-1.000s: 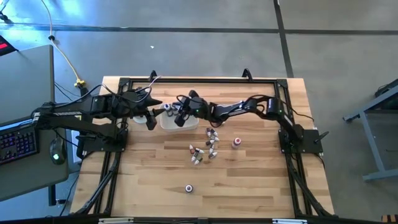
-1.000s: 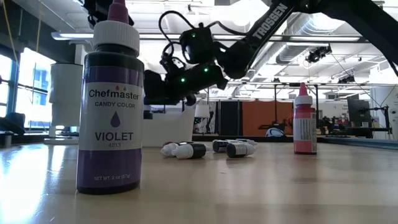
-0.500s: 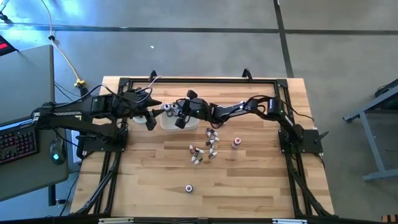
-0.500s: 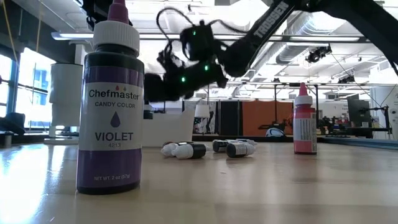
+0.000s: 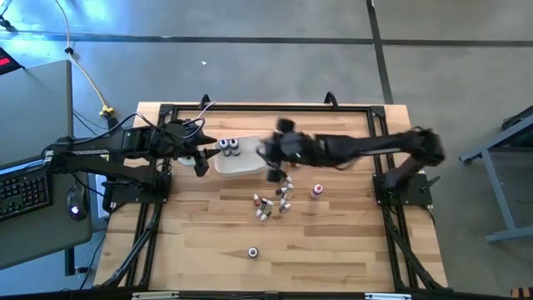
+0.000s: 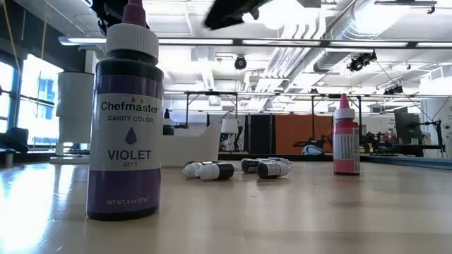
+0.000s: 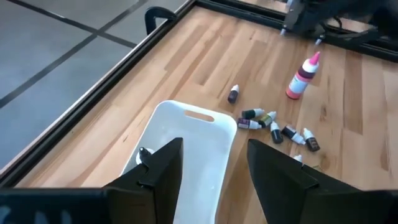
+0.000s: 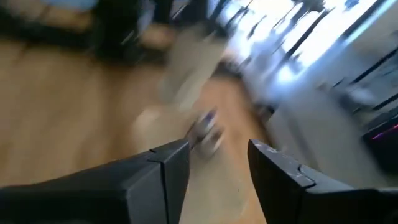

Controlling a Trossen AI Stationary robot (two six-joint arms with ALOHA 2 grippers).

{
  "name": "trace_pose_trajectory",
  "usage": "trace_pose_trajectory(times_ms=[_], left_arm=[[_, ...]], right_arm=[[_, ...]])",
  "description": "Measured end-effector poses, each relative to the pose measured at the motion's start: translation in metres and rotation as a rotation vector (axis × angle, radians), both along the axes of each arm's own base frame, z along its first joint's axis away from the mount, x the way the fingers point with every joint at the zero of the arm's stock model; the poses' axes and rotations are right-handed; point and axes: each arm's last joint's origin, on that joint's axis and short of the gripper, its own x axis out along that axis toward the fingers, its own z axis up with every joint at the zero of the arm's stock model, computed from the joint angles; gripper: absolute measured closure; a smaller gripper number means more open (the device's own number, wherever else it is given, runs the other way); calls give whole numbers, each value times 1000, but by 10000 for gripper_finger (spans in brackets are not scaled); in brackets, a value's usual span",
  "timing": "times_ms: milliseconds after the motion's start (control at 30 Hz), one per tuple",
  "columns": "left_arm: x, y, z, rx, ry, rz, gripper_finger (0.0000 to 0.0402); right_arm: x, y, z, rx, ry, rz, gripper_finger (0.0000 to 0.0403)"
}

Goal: Pick & Place food coloring
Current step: Put the large pink food coloring bottle into the white bin

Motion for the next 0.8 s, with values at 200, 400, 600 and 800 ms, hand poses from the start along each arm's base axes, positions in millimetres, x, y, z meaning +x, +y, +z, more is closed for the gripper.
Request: trace_pose_trajectory(times_ms=[200,400,600,800], left_arm=[[0,0,0,-11,-3,-1,225],[0,0,0,-20,-8,6,225],[0,0,0,-23,-9,8,225],[0,0,0,-24,-10,8,225]], right_arm=[[-65,58,8,255,251,10,252],[-98,95,-5,320,386,-156,255],[-116,105,-17,356,441,-325,258],[-121,97,-60,335,483,-429,258]])
